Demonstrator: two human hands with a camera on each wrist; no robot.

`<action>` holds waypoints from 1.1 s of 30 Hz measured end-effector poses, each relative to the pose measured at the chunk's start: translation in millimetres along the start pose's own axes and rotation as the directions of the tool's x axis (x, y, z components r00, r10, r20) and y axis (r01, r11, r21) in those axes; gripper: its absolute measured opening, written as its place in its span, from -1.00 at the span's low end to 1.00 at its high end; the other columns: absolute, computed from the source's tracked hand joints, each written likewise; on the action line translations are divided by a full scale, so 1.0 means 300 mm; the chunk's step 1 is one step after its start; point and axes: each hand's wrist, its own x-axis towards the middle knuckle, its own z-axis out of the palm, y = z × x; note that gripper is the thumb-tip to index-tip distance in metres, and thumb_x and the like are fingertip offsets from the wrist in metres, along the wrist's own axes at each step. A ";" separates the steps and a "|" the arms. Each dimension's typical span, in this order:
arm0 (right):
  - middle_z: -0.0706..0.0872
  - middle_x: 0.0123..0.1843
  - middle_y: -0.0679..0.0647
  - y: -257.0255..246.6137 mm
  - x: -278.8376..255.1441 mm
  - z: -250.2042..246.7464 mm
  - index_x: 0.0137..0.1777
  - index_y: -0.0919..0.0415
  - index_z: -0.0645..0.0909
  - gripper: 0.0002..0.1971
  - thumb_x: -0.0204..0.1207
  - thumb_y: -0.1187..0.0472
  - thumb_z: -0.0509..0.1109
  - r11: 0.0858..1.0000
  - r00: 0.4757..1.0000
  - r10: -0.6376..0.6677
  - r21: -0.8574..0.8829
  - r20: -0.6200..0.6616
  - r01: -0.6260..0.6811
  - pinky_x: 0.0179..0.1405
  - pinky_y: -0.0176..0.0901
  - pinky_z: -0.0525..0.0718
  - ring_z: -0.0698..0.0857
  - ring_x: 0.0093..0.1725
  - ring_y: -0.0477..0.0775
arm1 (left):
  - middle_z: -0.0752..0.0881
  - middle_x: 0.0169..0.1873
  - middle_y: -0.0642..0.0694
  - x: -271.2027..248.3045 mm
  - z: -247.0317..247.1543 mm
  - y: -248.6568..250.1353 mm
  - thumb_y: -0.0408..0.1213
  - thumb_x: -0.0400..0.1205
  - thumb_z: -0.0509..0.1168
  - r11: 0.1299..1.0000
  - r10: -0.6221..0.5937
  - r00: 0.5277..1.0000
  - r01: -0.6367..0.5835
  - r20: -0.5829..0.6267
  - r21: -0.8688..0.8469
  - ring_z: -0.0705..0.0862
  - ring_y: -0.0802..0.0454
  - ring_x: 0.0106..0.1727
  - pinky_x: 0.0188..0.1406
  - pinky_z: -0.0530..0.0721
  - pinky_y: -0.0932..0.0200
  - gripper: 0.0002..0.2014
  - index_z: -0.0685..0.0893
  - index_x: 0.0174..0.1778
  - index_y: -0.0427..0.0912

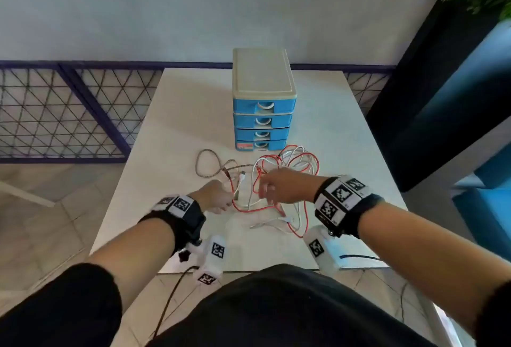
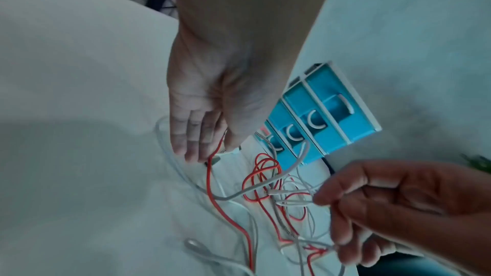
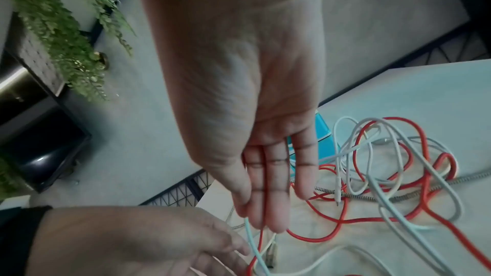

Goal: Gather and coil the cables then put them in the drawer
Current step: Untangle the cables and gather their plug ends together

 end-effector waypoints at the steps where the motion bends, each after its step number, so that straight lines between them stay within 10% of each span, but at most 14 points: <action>1: 0.84 0.00 0.09 -0.001 0.030 0.006 0.05 0.23 0.73 -0.75 0.56 0.42 0.23 0.999 1.000 0.001 0.046 -0.019 0.000 -0.02 -0.27 0.63 0.76 -0.10 -0.03 | 0.65 -0.32 -0.16 0.009 0.006 0.001 -0.34 0.58 0.24 0.999 -0.011 1.000 0.011 -0.001 -0.049 0.61 0.00 -0.34 -0.38 0.56 0.25 -0.90 0.61 -0.19 -0.27; 5: 0.82 0.04 0.20 -0.037 0.085 0.013 0.09 0.35 0.71 -0.76 0.55 0.46 0.24 0.955 0.996 0.072 0.291 -0.058 -0.053 -0.35 -0.54 0.58 0.72 -0.13 -0.03 | 0.76 -0.50 -0.10 0.008 0.022 -0.014 -0.42 0.62 0.27 0.918 -0.083 0.994 0.104 0.069 -0.383 0.74 0.07 -0.41 -0.26 0.65 0.19 -0.92 0.63 -0.19 -0.28; 12: 0.74 -0.13 0.23 -0.056 0.143 0.020 -0.13 0.23 0.55 -0.81 0.67 0.20 0.18 0.763 0.955 0.284 0.583 0.086 -0.279 -0.25 -0.14 0.66 0.68 -0.32 0.05 | 0.72 -0.30 -0.06 -0.106 0.008 0.034 -0.31 0.65 0.29 0.805 -0.001 0.968 0.151 0.252 -0.574 0.69 0.11 -0.27 -0.21 0.73 0.23 -0.93 0.64 -0.12 -0.21; 20: 0.47 -0.39 0.10 -0.114 0.194 -0.033 0.04 0.32 0.46 -0.89 0.70 0.38 0.11 0.392 0.956 0.289 0.917 -0.041 -0.080 -0.72 -0.36 0.53 0.50 -0.47 -0.02 | 0.79 -0.23 0.08 -0.178 0.014 0.079 -0.27 0.58 0.40 0.906 0.220 0.928 -0.080 0.301 -0.417 0.75 0.19 -0.16 0.20 0.67 0.10 -0.94 0.66 -0.07 -0.10; 24: 0.38 -0.51 0.03 -0.072 0.178 -0.072 -0.22 0.19 0.40 -0.71 0.73 0.28 -0.01 0.341 0.936 0.338 0.940 -0.102 -0.020 -0.68 -0.32 0.33 0.34 -0.68 -0.12 | 0.78 -0.10 0.01 -0.147 -0.042 0.066 -0.20 0.63 0.33 0.935 0.279 0.926 -0.202 0.253 -0.292 0.76 0.10 -0.03 0.01 0.69 0.19 -0.88 0.70 -0.02 -0.15; 29: 0.32 -0.44 0.02 0.026 0.127 -0.114 -0.22 0.13 0.34 -0.70 0.71 -0.01 0.09 0.413 0.874 0.465 0.908 -0.138 -0.076 -0.77 -0.41 0.20 0.24 -0.61 -0.09 | 0.67 -0.26 -0.22 -0.015 -0.118 0.004 -0.45 0.59 0.19 0.984 0.176 0.976 -0.179 -0.126 -0.014 0.65 -0.01 -0.41 -0.51 0.58 0.26 -0.78 0.60 -0.35 -0.17; 33: 0.34 -0.39 0.03 0.078 0.095 -0.110 -0.25 0.09 0.30 -0.74 0.71 0.15 0.03 0.392 0.865 0.487 0.915 -0.123 -0.091 -0.72 -0.33 0.26 0.27 -0.60 -0.09 | 0.72 -0.34 -0.39 0.071 -0.098 -0.008 -0.41 0.56 0.15 0.956 0.128 0.981 -0.082 -0.146 0.282 0.77 -0.38 -0.23 -0.35 0.70 0.04 -0.77 0.68 -0.30 -0.37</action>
